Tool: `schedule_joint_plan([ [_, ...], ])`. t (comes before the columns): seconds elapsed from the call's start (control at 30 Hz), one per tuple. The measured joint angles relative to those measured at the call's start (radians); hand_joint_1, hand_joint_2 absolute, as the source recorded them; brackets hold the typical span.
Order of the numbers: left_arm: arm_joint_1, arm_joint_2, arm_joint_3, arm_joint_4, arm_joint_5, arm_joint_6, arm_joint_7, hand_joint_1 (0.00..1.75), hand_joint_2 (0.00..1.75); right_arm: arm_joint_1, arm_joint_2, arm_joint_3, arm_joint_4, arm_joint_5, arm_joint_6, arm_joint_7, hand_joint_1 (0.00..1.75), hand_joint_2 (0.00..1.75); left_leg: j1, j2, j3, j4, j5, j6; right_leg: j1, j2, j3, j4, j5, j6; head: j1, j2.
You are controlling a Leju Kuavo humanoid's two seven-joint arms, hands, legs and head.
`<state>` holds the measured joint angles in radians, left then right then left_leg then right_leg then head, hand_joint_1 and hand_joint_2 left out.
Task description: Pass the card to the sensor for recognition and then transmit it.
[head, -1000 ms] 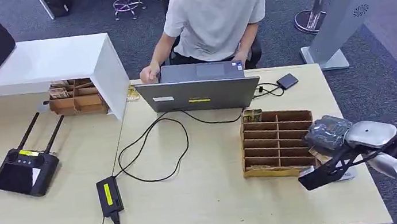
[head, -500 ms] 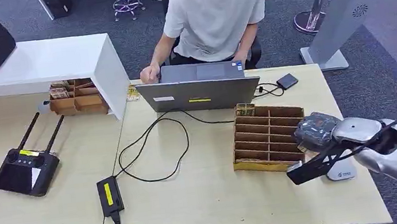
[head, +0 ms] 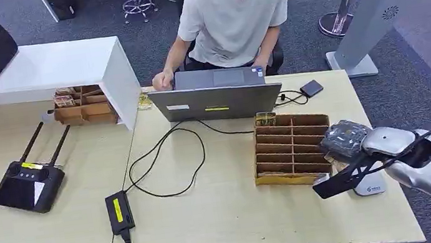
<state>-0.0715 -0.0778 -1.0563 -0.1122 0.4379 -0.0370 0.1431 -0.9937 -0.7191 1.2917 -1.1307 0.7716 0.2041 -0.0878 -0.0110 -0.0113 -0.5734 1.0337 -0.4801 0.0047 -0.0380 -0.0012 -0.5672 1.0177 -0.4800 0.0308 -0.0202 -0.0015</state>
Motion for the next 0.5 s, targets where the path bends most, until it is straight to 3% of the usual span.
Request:
schedule_joint_plan([
  [0.5,0.001,0.0,0.0,0.0,0.011,0.002,0.0,0.0,1.75,0.039,-0.069,-0.007,0.025,0.036,-0.006,0.021,1.75,1.75,-0.001,0.0,-0.002,0.001,0.0,0.0,-0.001,0.001,-0.002,-0.001,0.002,0.002,0.0,0.0],
])
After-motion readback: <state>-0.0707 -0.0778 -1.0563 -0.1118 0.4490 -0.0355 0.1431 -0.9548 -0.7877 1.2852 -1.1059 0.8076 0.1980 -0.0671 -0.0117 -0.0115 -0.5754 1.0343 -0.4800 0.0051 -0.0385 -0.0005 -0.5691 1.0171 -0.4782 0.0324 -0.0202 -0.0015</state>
